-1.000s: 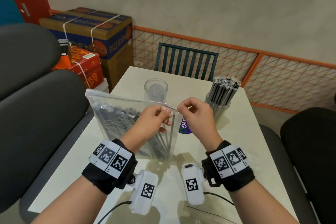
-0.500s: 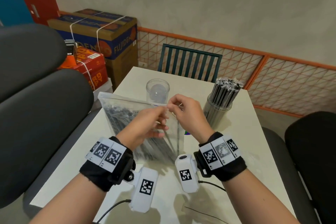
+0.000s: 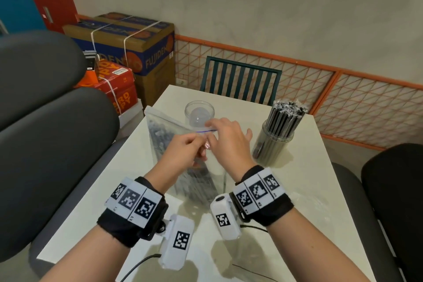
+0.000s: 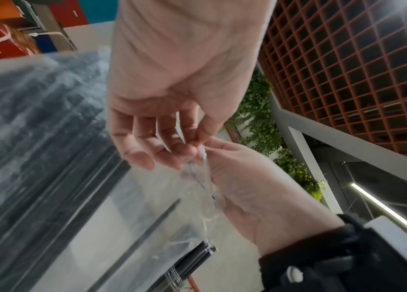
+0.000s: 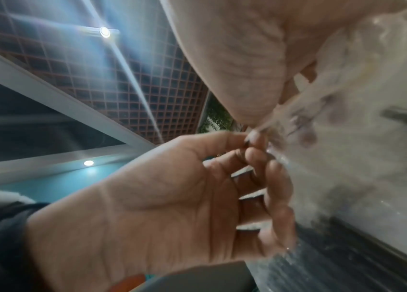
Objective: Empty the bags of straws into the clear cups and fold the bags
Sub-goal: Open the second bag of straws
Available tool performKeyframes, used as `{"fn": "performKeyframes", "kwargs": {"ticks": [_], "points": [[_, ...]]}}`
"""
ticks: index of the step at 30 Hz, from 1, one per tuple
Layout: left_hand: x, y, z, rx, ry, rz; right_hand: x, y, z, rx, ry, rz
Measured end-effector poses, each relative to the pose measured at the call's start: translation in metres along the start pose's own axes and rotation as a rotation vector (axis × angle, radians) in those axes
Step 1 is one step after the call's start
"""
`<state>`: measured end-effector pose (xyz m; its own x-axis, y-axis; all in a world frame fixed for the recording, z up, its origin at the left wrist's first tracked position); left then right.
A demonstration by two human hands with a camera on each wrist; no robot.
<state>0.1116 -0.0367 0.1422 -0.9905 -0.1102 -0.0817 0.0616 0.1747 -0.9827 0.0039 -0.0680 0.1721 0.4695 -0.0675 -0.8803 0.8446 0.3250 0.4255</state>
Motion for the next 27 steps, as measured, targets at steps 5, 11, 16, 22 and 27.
{"fn": "performKeyframes", "kwargs": {"ticks": [5,11,16,22,27], "points": [[-0.018,-0.003,0.009,-0.06,-0.18,-0.046,0.001,0.012,-0.002,-0.056,-0.041,0.016],[-0.025,0.005,0.008,-0.053,-0.192,-0.08,-0.007,-0.011,0.017,0.122,-0.086,0.099],[-0.019,0.009,0.005,0.019,-0.132,0.014,-0.006,-0.001,0.023,0.109,-0.035,-0.065],[-0.032,-0.008,0.011,0.032,-0.13,0.103,0.008,0.03,0.015,-0.108,-0.017,0.028],[-0.046,-0.007,0.011,0.018,-0.11,0.112,0.009,0.027,0.018,-0.114,-0.054,0.064]]}}
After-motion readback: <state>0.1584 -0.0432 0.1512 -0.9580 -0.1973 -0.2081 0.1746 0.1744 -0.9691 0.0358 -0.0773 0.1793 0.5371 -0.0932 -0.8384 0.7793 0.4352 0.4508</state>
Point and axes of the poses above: each hand's wrist, its own z-axis towards the middle knuckle, its own x-axis out of the palm, y = z × x, the point moved 6 cm from there along z, towards the middle knuckle, and after that the axes turned 2 degrees about -x, right-handed, at the moved point
